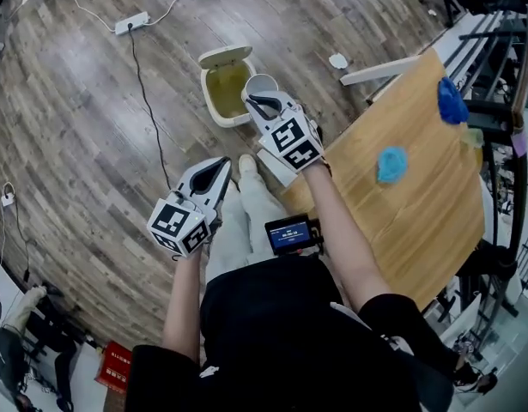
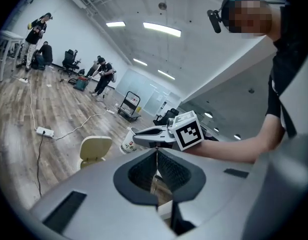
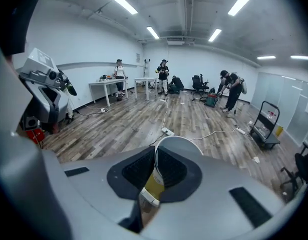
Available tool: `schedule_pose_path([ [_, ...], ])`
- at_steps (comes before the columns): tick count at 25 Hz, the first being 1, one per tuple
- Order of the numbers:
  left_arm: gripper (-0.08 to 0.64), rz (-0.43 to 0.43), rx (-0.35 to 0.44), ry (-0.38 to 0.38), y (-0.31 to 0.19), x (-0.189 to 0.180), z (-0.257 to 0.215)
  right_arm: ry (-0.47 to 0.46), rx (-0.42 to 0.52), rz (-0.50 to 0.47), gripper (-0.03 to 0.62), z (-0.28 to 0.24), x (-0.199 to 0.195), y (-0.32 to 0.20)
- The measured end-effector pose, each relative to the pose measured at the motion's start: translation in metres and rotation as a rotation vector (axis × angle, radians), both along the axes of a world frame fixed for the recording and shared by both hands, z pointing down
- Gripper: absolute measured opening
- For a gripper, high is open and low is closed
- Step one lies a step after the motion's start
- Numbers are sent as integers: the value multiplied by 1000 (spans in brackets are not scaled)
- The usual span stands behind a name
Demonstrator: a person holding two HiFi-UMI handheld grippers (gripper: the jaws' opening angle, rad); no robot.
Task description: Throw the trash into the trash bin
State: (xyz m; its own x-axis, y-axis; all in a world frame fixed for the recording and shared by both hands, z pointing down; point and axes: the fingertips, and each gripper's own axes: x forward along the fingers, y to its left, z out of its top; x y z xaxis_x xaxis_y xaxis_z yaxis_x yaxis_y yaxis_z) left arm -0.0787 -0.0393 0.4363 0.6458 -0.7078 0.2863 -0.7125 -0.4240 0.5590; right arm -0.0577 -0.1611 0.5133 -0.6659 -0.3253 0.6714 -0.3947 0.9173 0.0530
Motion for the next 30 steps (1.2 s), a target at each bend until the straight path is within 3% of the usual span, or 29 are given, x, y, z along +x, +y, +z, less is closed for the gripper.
schedule_pose_path([
  [4,9,-9,-26,-12,-33,0,44,-13,-78,-31,14,66,-21,-26],
  [9,9,-48,-121,-43,-66,-5,143,-6,-178,-38,14,158,-37,-41],
  [18,9,-22,-150,-126,-114,-15,290,83,-334,-81,14,322,-44,-49],
  [22,9,-34,-192,-152,-106,-18,338,100,-353,-35,15,360,-37,-47],
  [25,9,-102,-241,-153,-97,-23,361,68,-398,9,24,374,-33,-44],
  [27,9,-143,-263,-151,-92,-23,367,60,-412,17,128,378,-32,-42],
  [30,9,-161,-272,-131,-88,-19,365,81,-415,9,149,379,-29,-37],
])
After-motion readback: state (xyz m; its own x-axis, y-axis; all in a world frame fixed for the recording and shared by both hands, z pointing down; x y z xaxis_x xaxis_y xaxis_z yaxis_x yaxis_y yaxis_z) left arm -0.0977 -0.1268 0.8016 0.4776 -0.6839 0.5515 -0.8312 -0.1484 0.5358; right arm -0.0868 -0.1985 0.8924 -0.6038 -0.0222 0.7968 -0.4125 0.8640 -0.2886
